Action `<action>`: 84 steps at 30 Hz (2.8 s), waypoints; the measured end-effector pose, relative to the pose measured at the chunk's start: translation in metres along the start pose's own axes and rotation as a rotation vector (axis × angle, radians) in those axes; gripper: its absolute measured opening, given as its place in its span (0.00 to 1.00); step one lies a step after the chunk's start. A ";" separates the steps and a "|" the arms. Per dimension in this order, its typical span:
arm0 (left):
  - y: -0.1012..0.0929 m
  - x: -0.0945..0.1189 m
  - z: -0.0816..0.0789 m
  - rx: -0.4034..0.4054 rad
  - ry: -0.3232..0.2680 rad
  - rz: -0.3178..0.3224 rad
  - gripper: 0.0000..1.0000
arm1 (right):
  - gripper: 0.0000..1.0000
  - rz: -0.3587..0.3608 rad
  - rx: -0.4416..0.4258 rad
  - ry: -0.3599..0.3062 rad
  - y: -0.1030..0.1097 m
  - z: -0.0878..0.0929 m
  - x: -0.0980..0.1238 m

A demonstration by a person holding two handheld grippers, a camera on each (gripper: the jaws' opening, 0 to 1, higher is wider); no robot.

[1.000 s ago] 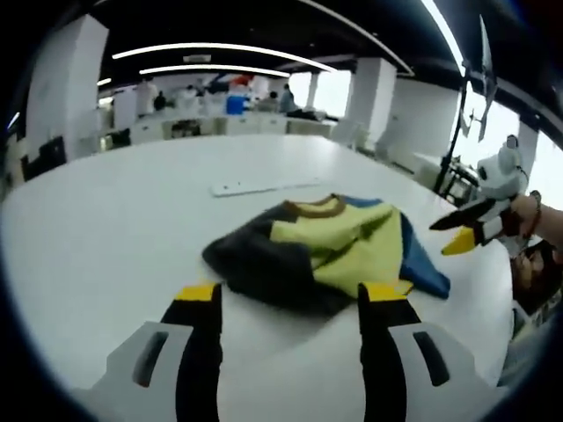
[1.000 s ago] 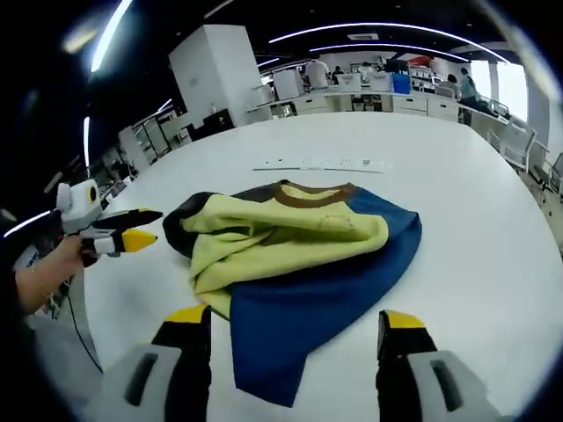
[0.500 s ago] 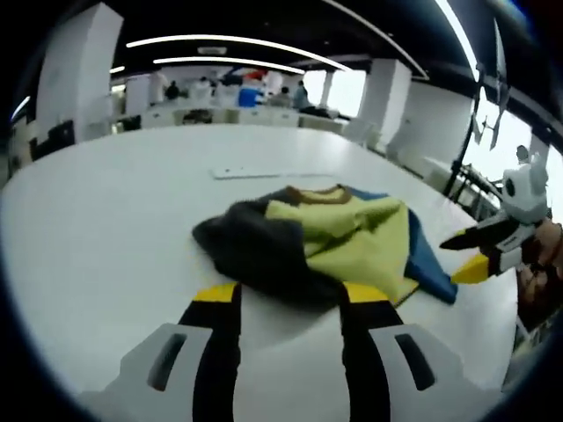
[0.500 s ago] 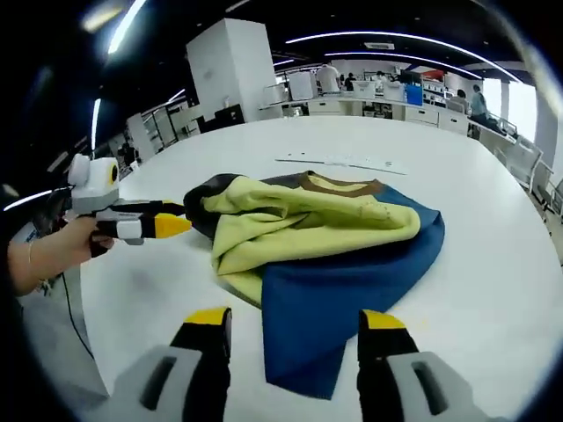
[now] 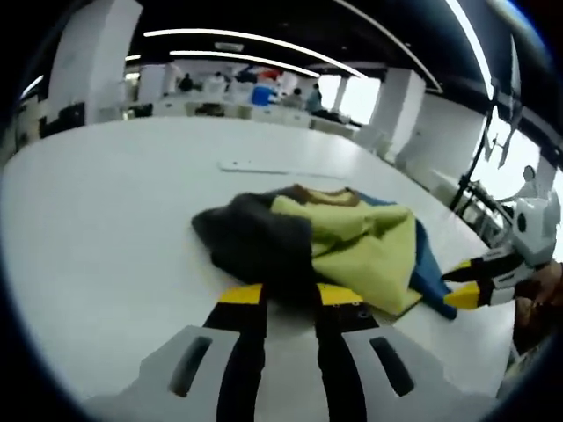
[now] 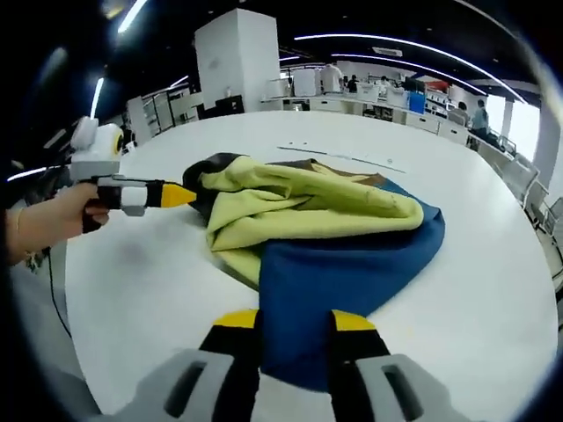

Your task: Fold the garment on the visible template until the final outline fits inside the template.

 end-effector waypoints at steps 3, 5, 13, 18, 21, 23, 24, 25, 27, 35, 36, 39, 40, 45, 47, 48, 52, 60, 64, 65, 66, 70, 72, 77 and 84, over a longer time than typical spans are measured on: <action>0.001 -0.002 0.002 0.019 0.005 0.003 0.08 | 0.12 0.001 0.020 0.011 -0.001 0.003 -0.002; 0.000 -0.002 0.004 0.004 0.019 0.008 0.03 | 0.08 -0.009 0.022 0.028 -0.001 0.007 -0.003; 0.001 -0.003 0.006 -0.003 0.032 0.006 0.00 | 0.18 -0.055 -0.029 0.021 0.007 0.005 -0.001; 0.000 -0.004 0.005 -0.006 0.035 0.005 0.00 | 0.18 -0.055 -0.002 0.037 0.009 0.009 -0.003; 0.000 -0.004 0.004 -0.005 0.036 0.009 0.00 | 0.19 -0.065 0.006 0.031 0.011 0.009 -0.003; 0.000 -0.004 0.004 -0.003 0.035 0.010 0.00 | 0.16 -0.048 0.051 0.038 0.011 0.009 -0.003; 0.000 -0.004 0.004 -0.003 0.036 0.010 0.00 | 0.14 -0.042 0.072 0.041 0.010 0.009 -0.003; 0.000 -0.004 0.004 -0.002 0.036 0.010 0.00 | 0.13 -0.041 0.069 0.040 0.010 0.009 -0.003; 0.000 -0.004 0.004 -0.004 0.038 0.010 0.00 | 0.09 -0.033 0.080 0.038 0.009 0.009 -0.003; -0.004 0.005 -0.007 -0.080 0.014 0.015 0.00 | 0.00 -0.025 0.024 0.007 -0.002 0.002 0.002; -0.004 0.006 -0.009 -0.086 0.010 0.016 0.00 | 0.00 -0.015 0.018 -0.010 -0.004 -0.001 0.005; -0.002 0.010 -0.014 -0.102 0.004 0.019 0.00 | 0.00 0.016 0.006 -0.039 -0.017 -0.012 0.015; 0.000 0.012 -0.016 -0.102 0.003 0.021 0.00 | 0.00 0.032 0.002 -0.050 -0.024 -0.016 0.020; 0.005 0.020 -0.027 -0.131 0.001 0.005 0.00 | 0.00 0.110 0.008 -0.076 -0.057 -0.030 0.040; 0.007 0.023 -0.030 -0.171 0.009 0.004 0.00 | 0.00 0.133 0.012 -0.078 -0.068 -0.033 0.044; 0.007 0.024 -0.032 -0.177 0.011 0.009 0.00 | 0.00 0.144 0.015 -0.075 -0.072 -0.033 0.046; 0.012 0.028 -0.033 -0.182 0.024 0.018 0.00 | 0.00 0.191 0.036 -0.051 -0.093 -0.033 0.051; 0.021 0.034 -0.031 -0.193 0.063 0.016 0.00 | 0.00 0.317 0.052 0.012 -0.143 -0.032 0.060; 0.024 0.037 -0.031 -0.198 0.071 0.012 0.00 | 0.00 0.378 0.042 0.028 -0.167 -0.032 0.067; 0.024 0.037 -0.031 -0.198 0.072 0.012 0.00 | 0.00 0.383 0.041 0.029 -0.169 -0.032 0.068; 0.025 0.038 -0.030 -0.201 0.076 0.013 0.00 | 0.00 0.402 0.035 0.035 -0.175 -0.032 0.070; 0.028 0.040 -0.031 -0.203 0.081 0.008 0.00 | 0.00 0.435 0.031 0.048 -0.188 -0.031 0.074; 0.028 0.040 -0.031 -0.200 0.084 0.009 0.00 | 0.00 0.448 0.019 0.058 -0.194 -0.030 0.074; 0.032 0.045 -0.031 -0.207 0.101 0.002 0.00 | 0.00 0.476 0.012 0.094 -0.210 -0.026 0.072; 0.043 0.052 -0.032 -0.200 0.100 -0.030 0.00 | 0.00 0.507 -0.022 0.118 -0.225 -0.022 0.074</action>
Point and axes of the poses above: the point that each gripper's makers call its tool centre point, and the gripper's own axes: x roughly backward along the fingers, y roughly to its left, z roughly out of its underside, the point moved 9 cm from there along x, roughly backward along the fingers, and after that the axes turned 6 degrees about -y, right-handed, at the moved point
